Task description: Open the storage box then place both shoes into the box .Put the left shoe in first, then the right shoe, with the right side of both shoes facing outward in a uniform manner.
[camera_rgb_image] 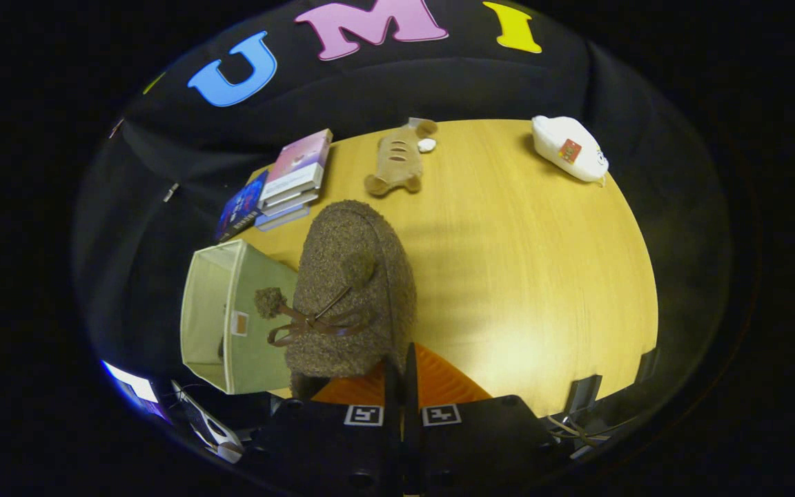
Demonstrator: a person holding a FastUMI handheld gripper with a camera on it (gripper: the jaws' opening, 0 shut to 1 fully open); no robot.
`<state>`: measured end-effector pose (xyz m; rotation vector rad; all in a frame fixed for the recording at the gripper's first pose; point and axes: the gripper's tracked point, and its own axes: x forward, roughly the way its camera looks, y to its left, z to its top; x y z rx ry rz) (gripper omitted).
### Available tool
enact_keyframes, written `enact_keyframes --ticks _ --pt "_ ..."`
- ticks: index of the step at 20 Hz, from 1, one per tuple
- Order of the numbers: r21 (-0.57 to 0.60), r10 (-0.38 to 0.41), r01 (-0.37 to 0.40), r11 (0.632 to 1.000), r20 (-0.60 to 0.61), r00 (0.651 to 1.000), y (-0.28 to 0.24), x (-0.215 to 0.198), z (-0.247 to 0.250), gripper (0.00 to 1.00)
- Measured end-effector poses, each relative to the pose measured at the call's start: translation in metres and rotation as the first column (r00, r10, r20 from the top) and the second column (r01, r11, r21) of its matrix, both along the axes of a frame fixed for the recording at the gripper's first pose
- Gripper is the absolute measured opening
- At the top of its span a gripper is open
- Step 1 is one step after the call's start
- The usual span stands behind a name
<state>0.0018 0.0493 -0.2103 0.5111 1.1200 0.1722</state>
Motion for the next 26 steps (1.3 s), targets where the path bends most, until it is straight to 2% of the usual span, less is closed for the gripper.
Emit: enact_keyframes --ticks 5,10,12,17,22,24,25,26 --pt "0.073 0.045 -0.05 0.996 0.069 0.997 0.081 0.025 0.06 0.06" --pt "0.136 0.076 -0.084 0.987 0.059 0.995 0.169 0.038 0.085 0.06" --pt "0.15 0.083 -0.089 0.985 0.039 0.996 0.197 0.044 0.086 0.06" --pt "0.098 0.086 -0.084 0.992 -0.008 0.996 0.238 0.05 0.067 0.06" --pt "0.044 0.077 -0.074 0.996 -0.078 0.994 0.25 0.036 0.043 0.06" --pt "0.096 0.091 -0.081 0.992 -0.101 0.991 0.262 0.028 0.045 0.1" --pt "0.118 0.092 -0.079 0.99 -0.108 0.99 0.265 0.025 0.047 0.25" --pt "0.113 0.092 -0.081 0.99 -0.097 0.991 0.264 0.027 0.05 0.31"
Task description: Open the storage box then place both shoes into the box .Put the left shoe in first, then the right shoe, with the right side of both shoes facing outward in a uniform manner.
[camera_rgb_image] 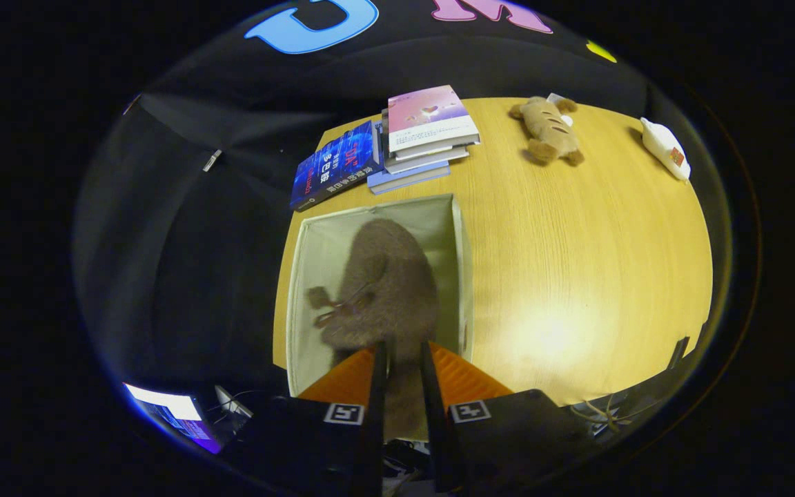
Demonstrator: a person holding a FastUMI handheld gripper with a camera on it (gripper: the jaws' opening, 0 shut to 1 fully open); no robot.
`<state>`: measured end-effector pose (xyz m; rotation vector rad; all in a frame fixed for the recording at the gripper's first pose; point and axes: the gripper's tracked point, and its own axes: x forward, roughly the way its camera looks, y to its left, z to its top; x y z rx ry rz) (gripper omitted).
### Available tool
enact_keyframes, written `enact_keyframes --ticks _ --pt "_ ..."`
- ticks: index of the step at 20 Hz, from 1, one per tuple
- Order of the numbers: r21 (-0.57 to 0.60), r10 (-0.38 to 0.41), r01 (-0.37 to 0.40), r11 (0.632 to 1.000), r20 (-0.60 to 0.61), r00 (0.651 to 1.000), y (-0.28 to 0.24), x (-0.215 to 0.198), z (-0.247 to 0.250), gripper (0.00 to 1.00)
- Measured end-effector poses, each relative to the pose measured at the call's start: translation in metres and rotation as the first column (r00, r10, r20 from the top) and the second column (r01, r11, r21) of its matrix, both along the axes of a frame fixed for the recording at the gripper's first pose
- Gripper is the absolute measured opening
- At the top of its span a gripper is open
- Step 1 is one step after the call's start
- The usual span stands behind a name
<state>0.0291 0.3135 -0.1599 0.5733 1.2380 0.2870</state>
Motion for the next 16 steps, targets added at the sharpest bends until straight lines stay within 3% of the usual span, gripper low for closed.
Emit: enact_keyframes --ticks 2,3,5,11,16 --pt "-0.028 0.013 -0.013 1.0 0.03 0.999 -0.007 0.001 0.002 0.58" --pt "-0.038 0.018 -0.017 0.999 0.038 0.999 -0.008 0.002 0.003 0.85" --pt "-0.039 0.011 -0.01 0.999 0.042 0.999 -0.011 0.002 0.005 1.0" --pt "-0.039 0.002 0.002 0.999 0.088 0.996 -0.027 0.003 0.007 0.99" --pt "-0.059 -0.007 0.021 0.998 0.227 0.974 -0.066 0.009 0.02 0.99"
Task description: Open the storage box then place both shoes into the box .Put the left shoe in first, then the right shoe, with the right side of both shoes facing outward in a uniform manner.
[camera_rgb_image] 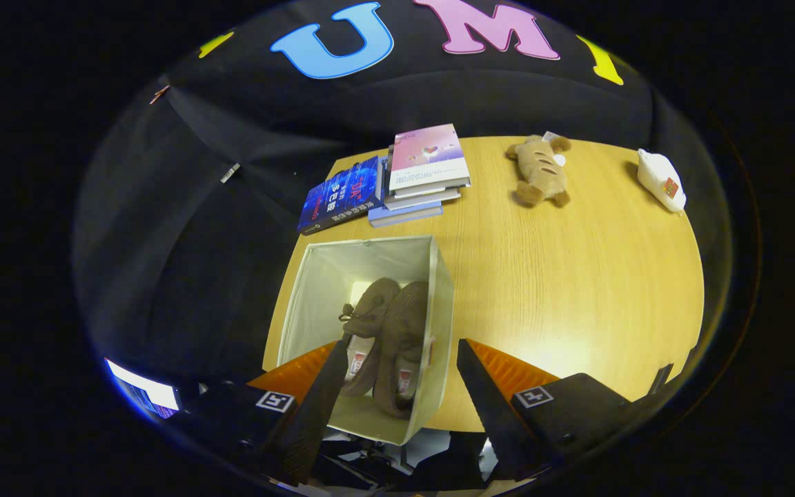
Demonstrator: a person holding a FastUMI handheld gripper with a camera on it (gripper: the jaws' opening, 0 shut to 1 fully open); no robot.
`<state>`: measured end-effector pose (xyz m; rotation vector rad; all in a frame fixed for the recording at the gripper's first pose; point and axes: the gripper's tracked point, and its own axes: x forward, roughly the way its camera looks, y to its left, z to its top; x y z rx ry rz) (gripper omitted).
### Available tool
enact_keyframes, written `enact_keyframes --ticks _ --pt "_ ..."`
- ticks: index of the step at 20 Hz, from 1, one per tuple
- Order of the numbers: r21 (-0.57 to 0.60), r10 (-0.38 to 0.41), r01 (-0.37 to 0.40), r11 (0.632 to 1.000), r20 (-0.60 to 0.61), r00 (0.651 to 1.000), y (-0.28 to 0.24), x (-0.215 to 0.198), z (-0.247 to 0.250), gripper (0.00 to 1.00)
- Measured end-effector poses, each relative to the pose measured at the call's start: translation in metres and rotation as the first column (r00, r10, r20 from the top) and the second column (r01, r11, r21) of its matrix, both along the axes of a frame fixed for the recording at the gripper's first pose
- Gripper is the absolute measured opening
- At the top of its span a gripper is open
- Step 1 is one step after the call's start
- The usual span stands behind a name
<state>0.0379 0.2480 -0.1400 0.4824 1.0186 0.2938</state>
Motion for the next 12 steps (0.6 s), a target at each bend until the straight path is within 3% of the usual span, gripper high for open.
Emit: enact_keyframes --ticks 5,12 --pt "-0.08 -0.048 0.064 0.995 0.192 0.98 -0.081 0.013 0.017 0.99" --pt "-0.191 -0.12 0.208 0.959 0.392 0.912 -0.221 0.019 0.041 0.99"
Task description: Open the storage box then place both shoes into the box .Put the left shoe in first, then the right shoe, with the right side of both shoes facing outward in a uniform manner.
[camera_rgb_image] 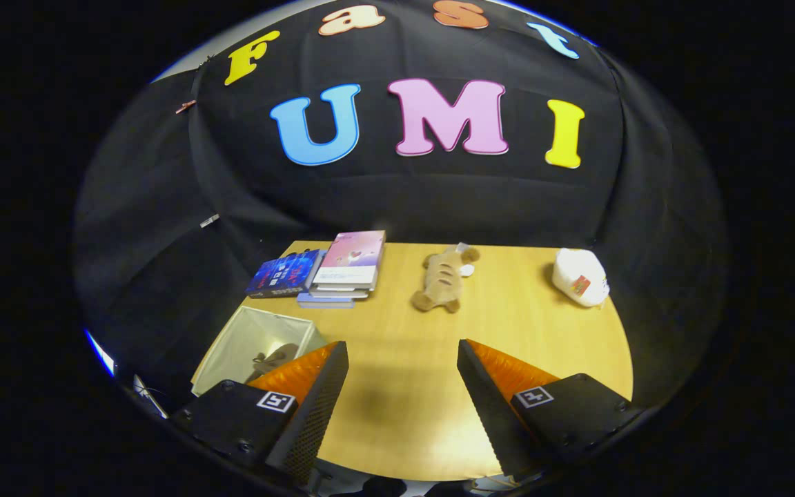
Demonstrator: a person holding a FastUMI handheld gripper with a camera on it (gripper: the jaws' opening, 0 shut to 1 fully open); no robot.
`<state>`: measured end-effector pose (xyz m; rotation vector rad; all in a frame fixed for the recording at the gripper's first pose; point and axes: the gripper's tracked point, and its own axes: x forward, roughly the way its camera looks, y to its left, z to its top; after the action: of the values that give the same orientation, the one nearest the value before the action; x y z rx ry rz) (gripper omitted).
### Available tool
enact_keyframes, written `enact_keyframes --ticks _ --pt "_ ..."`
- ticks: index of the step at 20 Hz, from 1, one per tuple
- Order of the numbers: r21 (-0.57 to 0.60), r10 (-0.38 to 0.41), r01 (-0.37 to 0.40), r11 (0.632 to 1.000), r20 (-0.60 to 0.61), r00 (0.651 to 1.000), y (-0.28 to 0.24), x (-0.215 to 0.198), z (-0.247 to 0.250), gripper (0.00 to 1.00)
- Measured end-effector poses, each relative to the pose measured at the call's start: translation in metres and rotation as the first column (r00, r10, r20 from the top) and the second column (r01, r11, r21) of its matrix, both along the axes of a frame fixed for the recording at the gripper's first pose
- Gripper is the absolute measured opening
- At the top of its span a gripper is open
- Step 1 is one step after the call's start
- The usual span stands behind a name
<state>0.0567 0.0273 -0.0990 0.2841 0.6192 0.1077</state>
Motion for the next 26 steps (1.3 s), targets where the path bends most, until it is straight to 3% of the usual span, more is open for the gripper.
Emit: enact_keyframes --ticks 5,11,18,26 --pt "-0.097 -0.061 0.076 0.992 0.151 0.987 -0.081 -0.002 0.017 0.99" --pt "-0.137 -0.082 0.134 0.981 0.331 0.94 -0.141 -0.021 0.048 0.99" --pt "-0.149 -0.084 0.165 0.975 0.44 0.894 -0.165 -0.055 0.06 0.98" --pt "-0.155 -0.057 0.135 0.979 0.424 0.904 -0.163 -0.069 0.042 0.98"
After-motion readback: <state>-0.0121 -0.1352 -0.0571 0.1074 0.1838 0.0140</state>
